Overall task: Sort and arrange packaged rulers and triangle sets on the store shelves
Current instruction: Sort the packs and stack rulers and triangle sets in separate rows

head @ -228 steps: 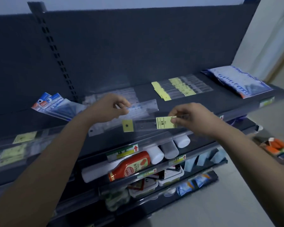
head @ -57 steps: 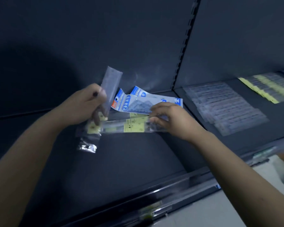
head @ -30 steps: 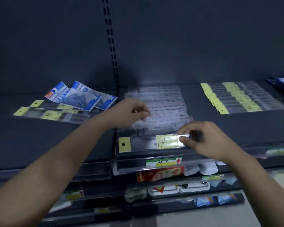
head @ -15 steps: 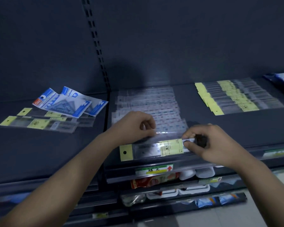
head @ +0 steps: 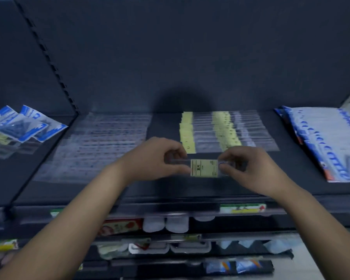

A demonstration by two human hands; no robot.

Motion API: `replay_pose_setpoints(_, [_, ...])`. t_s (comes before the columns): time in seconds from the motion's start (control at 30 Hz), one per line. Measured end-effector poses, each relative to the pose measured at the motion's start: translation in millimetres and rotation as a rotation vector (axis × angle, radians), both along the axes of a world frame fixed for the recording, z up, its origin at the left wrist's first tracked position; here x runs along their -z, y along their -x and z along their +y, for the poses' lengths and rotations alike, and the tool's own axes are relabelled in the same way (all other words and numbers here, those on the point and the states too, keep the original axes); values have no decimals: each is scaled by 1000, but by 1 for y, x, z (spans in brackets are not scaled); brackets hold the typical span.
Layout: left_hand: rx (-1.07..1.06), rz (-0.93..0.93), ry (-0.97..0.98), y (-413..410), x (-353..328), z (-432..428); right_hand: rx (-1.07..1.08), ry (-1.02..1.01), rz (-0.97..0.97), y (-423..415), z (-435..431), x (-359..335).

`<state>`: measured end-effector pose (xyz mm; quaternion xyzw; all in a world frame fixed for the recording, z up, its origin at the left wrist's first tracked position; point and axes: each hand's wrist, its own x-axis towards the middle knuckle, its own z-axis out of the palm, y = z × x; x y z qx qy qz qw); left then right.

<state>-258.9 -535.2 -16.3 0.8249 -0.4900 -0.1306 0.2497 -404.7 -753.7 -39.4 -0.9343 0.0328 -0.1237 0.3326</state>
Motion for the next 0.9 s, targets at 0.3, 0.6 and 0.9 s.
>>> replay_pose_setpoints(0.3, [-221, -83, 143, 15, 43, -86, 70, 189, -89, -9, -89, 18])
replay_pose_setpoints(0.6, [-379, -282, 192, 32, 58, -103, 240, 210, -112, -9, -102, 35])
replay_pose_setpoints(0.9, [-454, -275, 157, 33, 64, -91, 168, 153, -142, -1, -103, 42])
